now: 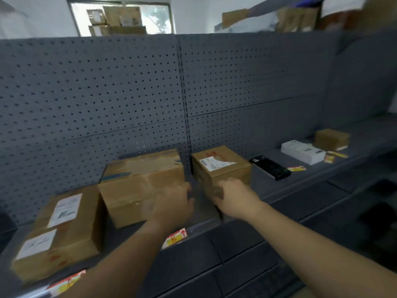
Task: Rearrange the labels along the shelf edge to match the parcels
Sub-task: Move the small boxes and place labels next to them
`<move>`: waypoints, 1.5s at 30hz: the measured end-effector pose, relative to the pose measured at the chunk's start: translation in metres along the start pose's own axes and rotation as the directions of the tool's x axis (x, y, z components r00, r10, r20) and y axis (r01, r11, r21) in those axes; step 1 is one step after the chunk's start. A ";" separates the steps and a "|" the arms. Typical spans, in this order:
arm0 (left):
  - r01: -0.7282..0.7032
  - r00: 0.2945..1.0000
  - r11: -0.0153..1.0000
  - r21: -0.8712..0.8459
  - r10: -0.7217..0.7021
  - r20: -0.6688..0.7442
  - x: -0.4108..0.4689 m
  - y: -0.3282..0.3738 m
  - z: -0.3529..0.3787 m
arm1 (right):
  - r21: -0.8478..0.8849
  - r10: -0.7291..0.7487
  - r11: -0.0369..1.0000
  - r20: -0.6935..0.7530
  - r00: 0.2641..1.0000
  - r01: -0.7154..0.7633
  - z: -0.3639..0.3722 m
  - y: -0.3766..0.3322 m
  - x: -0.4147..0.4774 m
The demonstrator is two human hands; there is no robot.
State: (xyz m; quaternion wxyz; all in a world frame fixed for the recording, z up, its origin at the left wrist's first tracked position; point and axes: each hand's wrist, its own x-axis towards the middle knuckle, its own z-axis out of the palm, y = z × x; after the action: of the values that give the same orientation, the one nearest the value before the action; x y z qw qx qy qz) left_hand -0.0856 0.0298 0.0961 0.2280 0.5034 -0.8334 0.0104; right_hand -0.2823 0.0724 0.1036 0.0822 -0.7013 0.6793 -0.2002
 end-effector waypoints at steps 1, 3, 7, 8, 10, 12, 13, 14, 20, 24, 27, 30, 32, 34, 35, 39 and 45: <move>-0.060 0.998 0.998 -0.025 0.061 0.021 0.009 0.017 0.006 | -0.008 0.055 0.998 -0.026 0.998 -0.055 -0.012 0.014 -0.012; -0.168 0.983 0.982 -0.081 0.173 0.065 0.024 0.059 0.019 | -0.019 0.171 0.985 -0.074 0.983 -0.173 -0.035 0.047 -0.037; -0.314 0.940 0.934 -0.171 0.331 0.085 0.044 0.149 0.047 | -0.047 0.359 0.928 -0.167 0.919 -0.371 -0.077 0.116 -0.096; -0.332 0.932 0.924 -0.189 0.352 0.084 0.047 0.167 0.054 | -0.040 0.382 0.918 -0.185 0.906 -0.395 -0.085 0.129 -0.108; -0.379 0.910 0.897 -0.228 0.406 0.085 0.054 0.207 0.067 | -0.026 0.452 0.884 -0.218 0.865 -0.468 -0.100 0.156 -0.133; -0.432 0.880 0.867 -0.247 0.466 0.095 0.061 0.253 0.081 | -0.027 0.520 0.840 -0.251 0.817 -0.543 -0.117 0.187 -0.157; -0.456 0.865 0.853 -0.255 0.492 0.099 0.065 0.276 0.088 | -0.030 0.545 0.820 -0.266 0.795 -0.571 -0.125 0.203 -0.167; -0.481 0.849 0.837 -0.263 0.519 0.098 0.069 0.299 0.095 | -0.026 0.564 0.805 -0.278 0.778 -0.593 -0.133 0.220 -0.177; -0.549 0.799 0.782 -0.295 0.595 0.090 0.105 0.430 0.144 | -0.003 0.620 0.754 -0.324 0.714 -0.657 -0.187 0.331 -0.215; -0.537 0.801 0.785 -0.309 0.589 0.106 0.136 0.498 0.174 | 0.013 0.640 0.744 -0.298 0.708 -0.668 -0.220 0.404 -0.218; -0.518 0.807 0.796 -0.313 0.576 0.129 0.164 0.540 0.200 | 0.006 0.646 0.741 -0.278 0.711 -0.671 -0.239 0.460 -0.212; -0.507 0.805 0.805 -0.309 0.570 0.164 0.194 0.569 0.225 | 0.004 0.655 0.738 -0.246 0.714 -0.675 -0.251 0.507 -0.197; -0.489 0.814 0.812 -0.318 0.556 0.167 0.218 0.584 0.243 | 0.002 0.651 0.744 -0.231 0.723 -0.668 -0.255 0.538 -0.181; -0.467 0.828 0.823 -0.324 0.536 0.166 0.244 0.596 0.262 | -0.002 0.637 0.756 -0.226 0.737 -0.655 -0.258 0.569 -0.159; -0.458 0.833 0.828 -0.323 0.527 0.169 0.258 0.601 0.272 | -0.007 0.628 0.764 -0.223 0.746 -0.645 -0.259 0.584 -0.147; -0.424 0.858 0.854 -0.301 0.485 0.167 0.314 0.608 0.313 | -0.051 0.581 0.800 -0.183 0.793 -0.598 -0.256 0.639 -0.085; -0.292 0.915 0.915 -0.280 0.352 0.198 0.391 0.594 0.367 | -0.083 0.497 0.861 -0.070 0.865 -0.502 -0.248 0.706 0.008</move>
State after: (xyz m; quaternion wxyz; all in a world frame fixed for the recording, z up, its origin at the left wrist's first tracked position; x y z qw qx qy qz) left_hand -0.8749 -0.0940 0.0457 0.1792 0.3235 -0.9218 -0.1165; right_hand -1.0289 0.0580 0.0560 0.0809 -0.4998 0.8484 -0.1546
